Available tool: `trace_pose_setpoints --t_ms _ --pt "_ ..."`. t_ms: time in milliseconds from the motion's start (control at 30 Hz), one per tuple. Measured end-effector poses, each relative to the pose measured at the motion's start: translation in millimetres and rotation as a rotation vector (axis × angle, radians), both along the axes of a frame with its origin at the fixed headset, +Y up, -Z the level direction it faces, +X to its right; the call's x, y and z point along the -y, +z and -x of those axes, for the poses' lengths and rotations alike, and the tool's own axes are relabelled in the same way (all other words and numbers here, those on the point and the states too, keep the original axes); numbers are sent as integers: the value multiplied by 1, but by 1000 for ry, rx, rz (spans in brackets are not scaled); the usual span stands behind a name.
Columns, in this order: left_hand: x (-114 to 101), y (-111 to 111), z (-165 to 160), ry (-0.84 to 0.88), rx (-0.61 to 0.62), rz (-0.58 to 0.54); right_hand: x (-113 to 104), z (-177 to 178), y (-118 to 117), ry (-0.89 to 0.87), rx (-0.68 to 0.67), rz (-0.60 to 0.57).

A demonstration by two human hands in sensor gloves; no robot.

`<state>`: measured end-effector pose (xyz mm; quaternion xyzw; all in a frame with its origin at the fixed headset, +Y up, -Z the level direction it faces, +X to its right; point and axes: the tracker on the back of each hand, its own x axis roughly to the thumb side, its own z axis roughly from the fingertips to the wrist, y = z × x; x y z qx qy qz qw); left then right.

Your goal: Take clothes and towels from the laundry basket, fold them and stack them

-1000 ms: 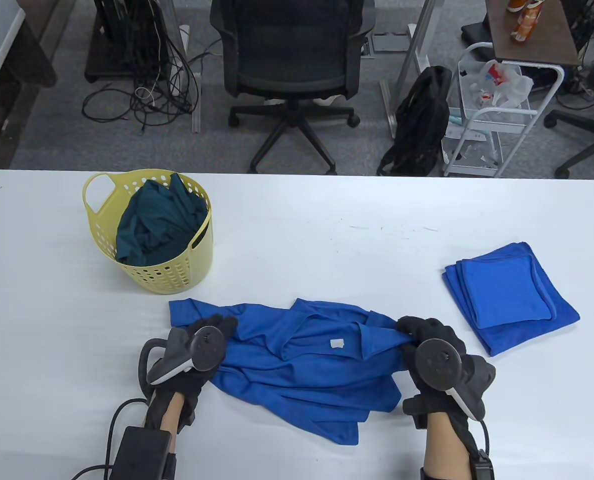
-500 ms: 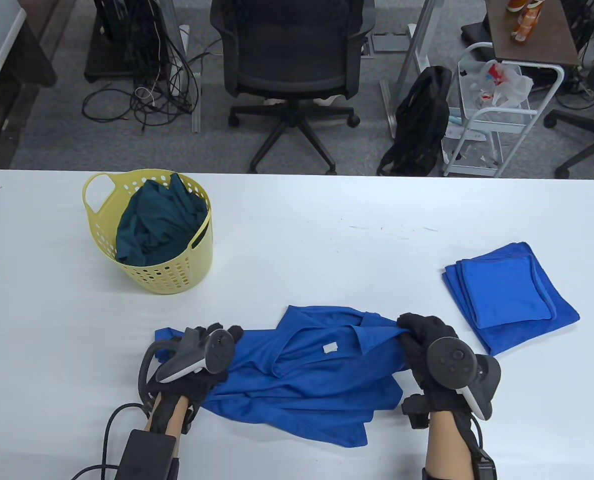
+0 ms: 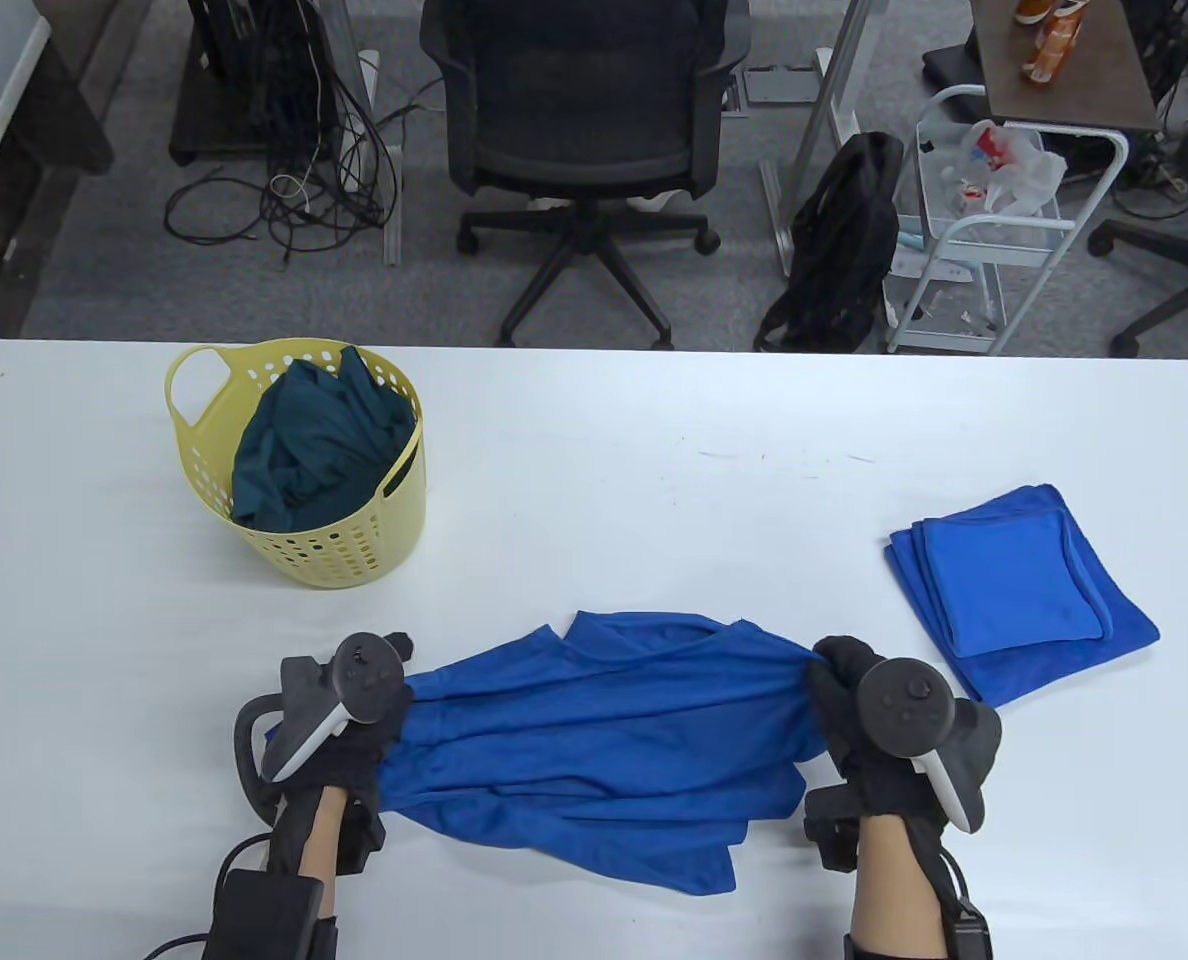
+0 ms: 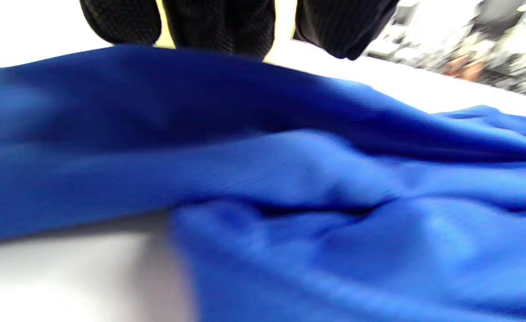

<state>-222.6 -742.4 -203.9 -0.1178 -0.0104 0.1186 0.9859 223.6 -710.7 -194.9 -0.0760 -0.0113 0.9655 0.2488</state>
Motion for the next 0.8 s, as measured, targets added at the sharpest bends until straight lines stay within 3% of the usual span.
trace_pose_setpoints --t_ms 67,233,333,533,600,800 --pt "2 -1 -9 17 72 -14 1 1 -1 -9 -15 0" --pt "19 -6 -23 -172 49 -26 1 2 -1 -13 -32 8" --pt "20 -6 -21 -164 -11 -119 0 1 -1 -35 -95 -10" --pt "-28 7 27 -17 -262 -295 -15 -14 6 -178 -98 -127" --pt "-38 11 41 53 -299 -328 -20 -14 8 -147 -84 -120" --pt "-39 12 54 101 -290 -272 -17 -9 7 -25 -28 -98"
